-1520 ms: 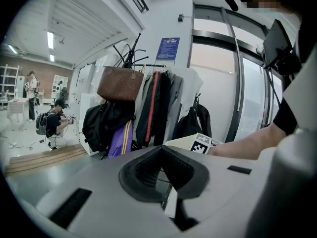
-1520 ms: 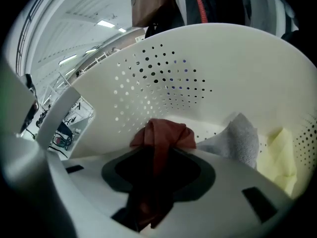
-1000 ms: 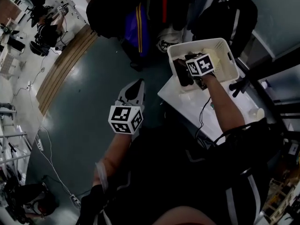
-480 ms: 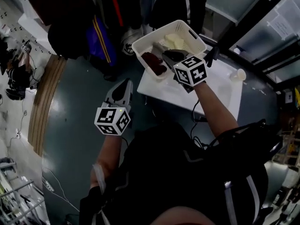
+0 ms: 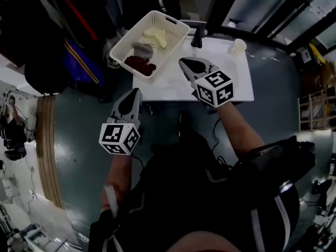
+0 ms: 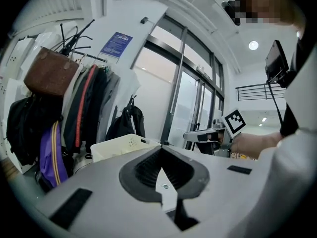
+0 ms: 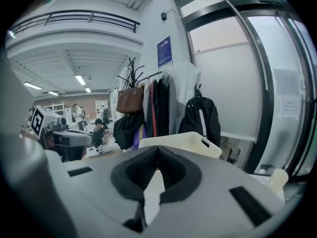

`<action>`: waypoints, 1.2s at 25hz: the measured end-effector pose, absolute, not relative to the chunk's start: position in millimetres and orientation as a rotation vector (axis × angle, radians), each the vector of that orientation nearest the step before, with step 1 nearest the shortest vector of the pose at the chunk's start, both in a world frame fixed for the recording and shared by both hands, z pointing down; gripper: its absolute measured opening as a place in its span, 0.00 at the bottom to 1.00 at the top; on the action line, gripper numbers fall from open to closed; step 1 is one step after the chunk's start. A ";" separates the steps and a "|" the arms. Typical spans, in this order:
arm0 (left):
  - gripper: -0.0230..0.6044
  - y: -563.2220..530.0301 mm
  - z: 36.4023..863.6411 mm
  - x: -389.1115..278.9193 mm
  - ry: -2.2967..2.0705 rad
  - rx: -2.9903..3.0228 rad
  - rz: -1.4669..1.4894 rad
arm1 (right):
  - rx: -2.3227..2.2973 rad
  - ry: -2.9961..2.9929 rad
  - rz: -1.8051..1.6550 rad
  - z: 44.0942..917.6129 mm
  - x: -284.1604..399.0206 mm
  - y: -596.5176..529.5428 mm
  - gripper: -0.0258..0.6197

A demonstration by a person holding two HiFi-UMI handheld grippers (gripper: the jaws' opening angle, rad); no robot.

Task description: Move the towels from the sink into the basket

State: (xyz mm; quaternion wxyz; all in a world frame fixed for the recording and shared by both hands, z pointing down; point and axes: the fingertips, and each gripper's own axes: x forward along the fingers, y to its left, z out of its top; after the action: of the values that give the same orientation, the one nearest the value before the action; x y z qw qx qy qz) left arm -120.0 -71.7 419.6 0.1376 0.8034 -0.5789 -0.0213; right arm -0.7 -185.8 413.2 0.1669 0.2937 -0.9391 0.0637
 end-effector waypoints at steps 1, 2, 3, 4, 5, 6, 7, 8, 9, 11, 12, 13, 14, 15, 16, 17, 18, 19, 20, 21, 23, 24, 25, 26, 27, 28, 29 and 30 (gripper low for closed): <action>0.04 -72.1 416.2 -112.5 -1.662 2.346 -0.056 | 0.858 -2.681 0.196 411.6 8.1 -183.4 0.05; 0.04 -72.3 412.8 -105.3 -1.656 2.368 -0.045 | 0.876 -2.688 0.204 410.3 16.2 -180.5 0.05; 0.04 -72.5 409.5 -98.6 -1.656 2.386 -0.032 | 0.890 -2.693 0.207 409.2 23.8 -177.5 0.05; 0.04 -73.0 406.5 -92.5 -1.659 2.398 -0.022 | 0.903 -2.697 0.208 408.6 31.4 -174.8 0.05; 0.04 -74.1 404.1 -87.2 -1.663 2.404 -0.018 | 0.918 -2.701 0.212 408.2 38.8 -173.2 0.05; 0.04 -75.9 402.3 -82.6 -1.666 2.407 -0.017 | 0.936 -2.706 0.218 407.8 45.8 -172.8 0.05; 0.04 -78.2 401.0 -78.6 -1.670 2.406 -0.018 | 0.954 -2.713 0.222 406.9 52.2 -173.4 0.05; 0.04 -80.8 399.9 -74.8 -1.675 2.404 -0.017 | 0.971 -2.721 0.223 405.5 58.0 -174.6 0.05; 0.04 -83.5 398.9 -70.6 -1.680 2.401 -0.016 | 0.987 -2.727 0.221 403.7 64.0 -176.2 0.05; 0.04 -88.4 396.5 -60.1 -1.688 2.393 -0.018 | 1.017 -2.737 0.220 400.4 77.3 -179.3 0.05; 0.04 -91.0 395.2 -54.3 -1.691 2.391 -0.021 | 1.031 -2.741 0.220 399.3 84.6 -180.9 0.05; 0.04 -93.7 393.9 -49.0 -1.696 2.388 -0.023 | 1.042 -2.743 0.224 398.9 91.5 -182.8 0.05; 0.04 -96.6 392.6 -44.5 -1.702 2.385 -0.026 | 1.048 -2.747 0.233 399.0 97.7 -184.4 0.05; 0.04 -99.4 391.2 -40.7 -1.710 2.381 -0.030 | 1.045 -2.758 0.246 398.8 102.8 -185.3 0.05; 0.04 -102.3 389.5 -37.2 -1.718 2.377 -0.036 | 1.036 -2.773 0.256 398.0 106.9 -185.6 0.05; 0.04 -105.3 387.8 -33.8 -1.727 2.375 -0.040 | 1.026 -2.787 0.254 396.7 110.5 -185.8 0.05; 0.04 -108.5 386.1 -30.7 -1.736 2.374 -0.043 | 1.019 -2.794 0.240 395.7 113.8 -186.5 0.05; 0.04 -111.8 384.6 -28.0 -1.745 2.374 -0.044 | 1.018 -2.793 0.225 395.3 117.0 -187.9 0.05; 0.04 -114.7 383.4 -25.4 -1.753 2.374 -0.043 | 1.024 -2.789 0.217 395.6 120.2 -189.9 0.05; 0.04 -117.3 382.4 -22.9 -1.757 2.375 -0.040 | 1.035 -2.782 0.216 396.3 123.7 -192.1 0.05; 0.04 -122.5 380.9 -17.6 -1.762 2.377 -0.027 | 1.065 -2.766 0.216 397.6 130.8 -198.0 0.05; 0.04 -125.4 380.2 -14.8 -1.762 2.380 -0.020 | 1.078 -2.760 0.215 397.7 133.9 -201.4 0.05; 0.04 -128.7 379.5 -11.8 -1.761 2.384 -0.014 | 1.088 -2.756 0.215 397.3 136.8 -204.9 0.05; 0.04 -132.2 378.7 -8.5 -1.756 2.389 -0.010 | 1.097 -2.753 0.216 396.7 139.8 -208.3 0.05; 0.04 -135.6 377.9 -4.9 -1.750 2.396 -0.007 | 1.107 -2.751 0.215 396.1 143.1 -211.5 0.05; 0.04 -138.6 377.0 -1.2 -1.742 2.404 -0.005 | 1.117 -2.749 0.215 395.6 146.7 -214.1 0.05; 0.04 -141.2 376.3 2.3 -1.737 2.413 -0.002 | 1.126 -2.747 0.215 395.6 150.5 -215.9 0.05; 0.04 -143.6 375.9 4.9 -1.736 2.420 0.003 | 1.133 -2.744 0.217 396.0 154.2 -217.3 0.05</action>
State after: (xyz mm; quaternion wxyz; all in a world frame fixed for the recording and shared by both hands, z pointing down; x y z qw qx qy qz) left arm 4.9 -143.6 375.9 0.0818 0.8098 -0.5809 0.0009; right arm 154.2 -217.3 396.0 0.0826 0.3795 -0.9187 0.0725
